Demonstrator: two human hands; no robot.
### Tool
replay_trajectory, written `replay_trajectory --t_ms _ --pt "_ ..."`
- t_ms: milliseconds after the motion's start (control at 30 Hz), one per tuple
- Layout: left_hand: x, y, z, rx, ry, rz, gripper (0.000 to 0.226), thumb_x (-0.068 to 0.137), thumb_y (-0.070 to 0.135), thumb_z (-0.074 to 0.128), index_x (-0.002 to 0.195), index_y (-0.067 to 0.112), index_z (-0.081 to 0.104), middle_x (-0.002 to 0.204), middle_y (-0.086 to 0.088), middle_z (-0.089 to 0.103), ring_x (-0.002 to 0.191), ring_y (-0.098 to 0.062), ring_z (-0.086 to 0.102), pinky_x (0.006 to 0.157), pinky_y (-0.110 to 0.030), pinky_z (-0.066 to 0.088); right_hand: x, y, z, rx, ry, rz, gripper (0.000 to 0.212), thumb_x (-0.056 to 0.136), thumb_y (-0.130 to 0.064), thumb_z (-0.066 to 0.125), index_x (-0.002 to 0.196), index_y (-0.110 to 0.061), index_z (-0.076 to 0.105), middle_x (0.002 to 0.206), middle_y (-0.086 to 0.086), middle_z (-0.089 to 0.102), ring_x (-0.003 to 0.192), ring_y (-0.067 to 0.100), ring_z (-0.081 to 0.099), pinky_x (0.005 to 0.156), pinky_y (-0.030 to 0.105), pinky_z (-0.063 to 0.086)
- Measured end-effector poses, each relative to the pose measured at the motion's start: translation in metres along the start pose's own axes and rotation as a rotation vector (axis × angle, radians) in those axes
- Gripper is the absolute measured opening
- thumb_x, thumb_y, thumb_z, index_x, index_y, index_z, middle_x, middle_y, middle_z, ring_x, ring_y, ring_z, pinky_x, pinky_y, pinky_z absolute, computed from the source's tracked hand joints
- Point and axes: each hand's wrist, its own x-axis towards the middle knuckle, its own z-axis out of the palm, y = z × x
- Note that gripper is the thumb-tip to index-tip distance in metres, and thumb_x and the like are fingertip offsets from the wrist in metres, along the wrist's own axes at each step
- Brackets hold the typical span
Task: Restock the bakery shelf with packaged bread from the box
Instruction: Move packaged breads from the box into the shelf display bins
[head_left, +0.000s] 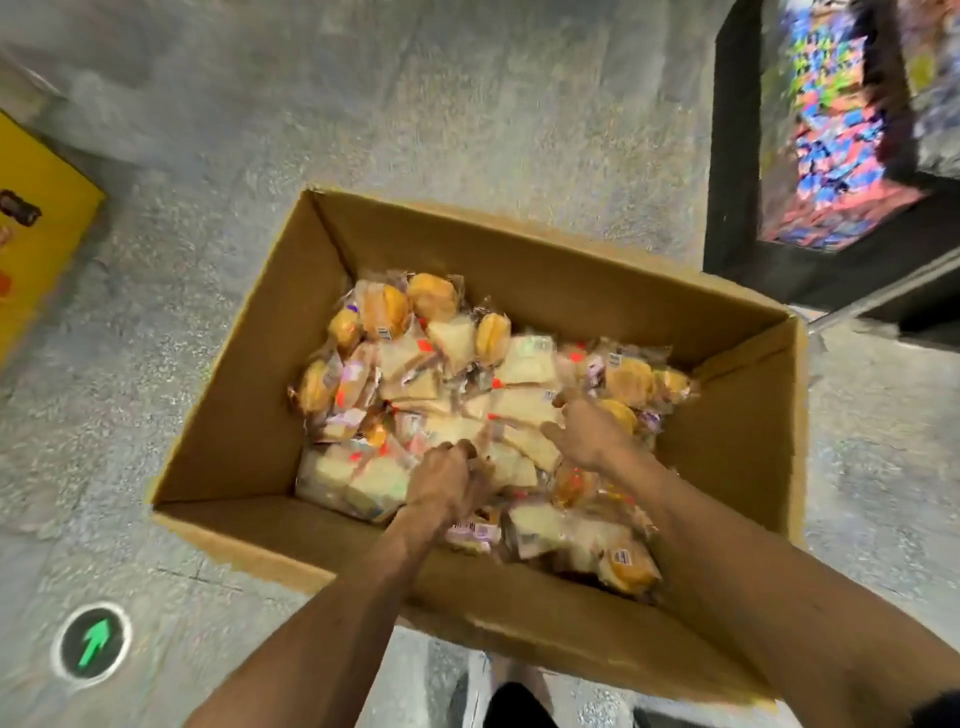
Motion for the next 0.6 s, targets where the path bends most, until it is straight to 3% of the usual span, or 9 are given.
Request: replay_trajectory --t_ms 100,200,300,367,500,600 --pt "0.049 0.002 0.017 0.066 0.000 -0.007 0.035 0.098 0.032 0.049 0.129 0.015 0.054 0.124 -0.012 0.060 0.116 -0.031 0.054 0.094 -0.039 0.047 0.059 0.001 -0.002 -0.056 0.041 -0.028 0.046 0.100 -0.033 0.051 0.138 -0.007 0.043 0.141 0.018 0.046 0.125 0.037 0.049 0.100 0.042 0.043" --pt "0.081 0.005 0.025 0.162 0.006 0.036 0.037 0.102 0.032 0.042 0.134 0.017 0.050 0.137 -0.009 0.052 0.128 -0.028 0.045 0.104 -0.039 0.040 0.098 -0.002 -0.003 -0.094 0.124 -0.087 0.049 0.100 -0.034 0.052 0.139 -0.007 0.040 0.141 0.014 0.041 0.131 0.034 0.043 0.104 0.043 0.037" --pt "0.105 -0.004 0.033 0.234 -0.039 0.001 0.038 0.103 0.031 0.039 0.137 0.015 0.047 0.145 -0.011 0.043 0.131 -0.030 0.040 0.104 -0.042 0.039 0.130 -0.002 0.000 -0.124 0.151 -0.155 0.063 0.100 -0.037 0.053 0.150 -0.008 0.027 0.153 0.011 0.030 0.141 0.029 0.030 0.114 0.039 0.028" --pt "0.108 -0.011 0.035 0.368 -0.079 0.050 0.041 0.102 0.034 0.040 0.137 0.014 0.045 0.143 -0.011 0.047 0.129 -0.030 0.040 0.101 -0.041 0.038 0.142 0.002 0.005 -0.166 0.096 -0.182 0.069 0.101 -0.040 0.050 0.155 -0.012 0.018 0.159 0.007 0.023 0.144 0.028 0.024 0.117 0.040 0.025" --pt "0.088 -0.011 0.037 0.613 -0.162 0.253 0.061 0.102 0.037 0.034 0.153 0.008 0.021 0.123 -0.008 0.063 0.116 -0.027 0.053 0.099 -0.042 0.033 0.144 0.010 0.017 -0.348 0.130 -0.194 0.061 0.100 -0.051 0.044 0.148 -0.016 0.032 0.149 0.005 0.038 0.134 0.029 0.033 0.107 0.048 0.036" --pt "0.081 -0.019 0.038 0.591 -0.236 0.112 0.046 0.106 0.034 0.031 0.142 0.006 0.039 0.118 -0.013 0.061 0.108 -0.027 0.058 0.085 -0.038 0.043 0.143 0.010 0.017 -0.351 0.136 -0.105 0.063 0.099 -0.055 0.042 0.147 -0.014 0.032 0.132 0.013 0.057 0.126 0.032 0.046 0.104 0.047 0.035"
